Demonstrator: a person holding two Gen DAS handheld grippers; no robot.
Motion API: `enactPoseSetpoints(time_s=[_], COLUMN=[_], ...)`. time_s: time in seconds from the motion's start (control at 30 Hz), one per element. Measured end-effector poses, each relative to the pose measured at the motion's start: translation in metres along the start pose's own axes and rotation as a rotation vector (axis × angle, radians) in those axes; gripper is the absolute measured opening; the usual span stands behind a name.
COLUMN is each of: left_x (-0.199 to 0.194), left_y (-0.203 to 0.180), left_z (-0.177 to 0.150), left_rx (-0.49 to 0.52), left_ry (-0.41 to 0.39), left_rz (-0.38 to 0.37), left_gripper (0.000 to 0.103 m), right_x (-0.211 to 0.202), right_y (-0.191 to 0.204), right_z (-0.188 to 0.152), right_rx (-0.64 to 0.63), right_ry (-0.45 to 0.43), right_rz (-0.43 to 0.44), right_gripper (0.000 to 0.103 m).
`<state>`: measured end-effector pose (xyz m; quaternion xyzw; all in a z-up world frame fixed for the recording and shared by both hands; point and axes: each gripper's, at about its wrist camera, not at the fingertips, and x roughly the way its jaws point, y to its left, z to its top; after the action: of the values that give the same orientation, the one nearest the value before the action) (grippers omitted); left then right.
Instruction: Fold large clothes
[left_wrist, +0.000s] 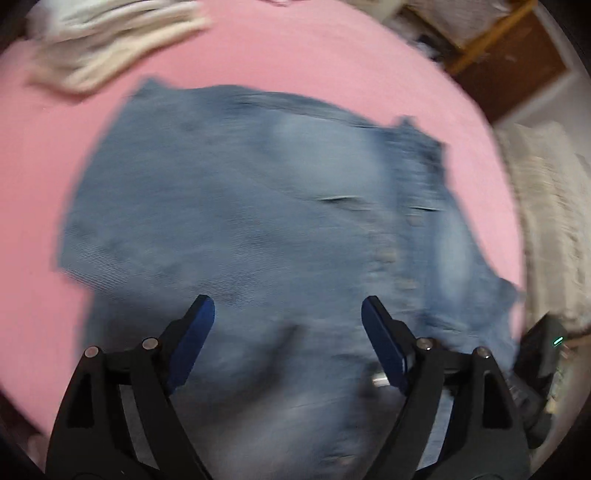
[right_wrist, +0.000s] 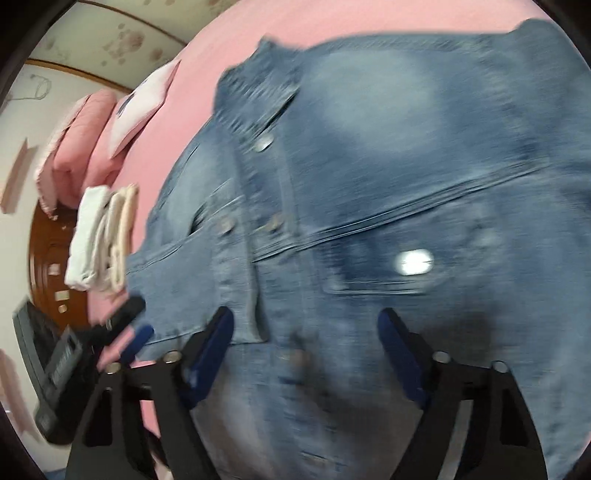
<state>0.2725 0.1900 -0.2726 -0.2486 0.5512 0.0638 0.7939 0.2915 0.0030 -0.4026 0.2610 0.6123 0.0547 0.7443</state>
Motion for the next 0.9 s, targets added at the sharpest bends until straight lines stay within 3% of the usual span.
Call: enactPoseSetpoints(time_s=[0.03, 0.13, 0.23, 0.27, 0.3, 0.43, 0.63, 0.73, 0.8, 0.9], left_x=[-0.003, -0.003, 0.000, 0.004, 0.007, 0.016, 0.019, 0.019, 0.017, 0.011], left_y=[0.013, 0.047, 0.076, 0.083, 0.088, 0.097, 0.094, 0.091, 0.089, 0.088], left_z=[-0.004, -0.012, -0.020, -0.022, -0.024, -0.029, -0.027, -0.029, -0.031, -0.039], left_rx=[-0.012, -0.045, -0.078, -0.083, -0.086, -0.101, -0.147, -0.163, -0.165, -0.148], left_ry=[-0.001, 0.066, 0.112, 0.132, 0.141, 0.131, 0.102, 0.088, 0.087, 0.086], left_rz=[0.062, 0.243, 0.314, 0.330, 0.338, 0.333, 0.304, 0.307, 0.302, 0.271], left_gripper=[0.080, 0.080, 0.080, 0.080, 0.080, 0.080, 0.078, 0.071, 0.064, 0.053], right_x=[0.011, 0.037, 0.074, 0.078, 0.086, 0.102, 0.050, 0.030, 0.010, -0.022], right_y=[-0.006, 0.006, 0.030, 0.038, 0.046, 0.080, 0.121, 0.149, 0.158, 0.146], right_z=[0.034, 0.052, 0.040, 0.034, 0.034, 0.031, 0.014, 0.015, 0.018, 0.031], right_rx=[-0.007, -0.006, -0.030, -0.056, -0.080, -0.154, -0.290, -0.353, -0.363, -0.284], right_ry=[0.023, 0.122, 0.202, 0.196, 0.186, 0.150, 0.021, -0.069, -0.139, -0.186], right_rz=[0.020, 0.045, -0.024, -0.076, -0.114, -0.135, -0.147, -0.125, -0.131, -0.109], right_gripper=[0.067, 0.066, 0.058, 0.048, 0.038, 0.030, 0.026, 0.021, 0.012, 0.011])
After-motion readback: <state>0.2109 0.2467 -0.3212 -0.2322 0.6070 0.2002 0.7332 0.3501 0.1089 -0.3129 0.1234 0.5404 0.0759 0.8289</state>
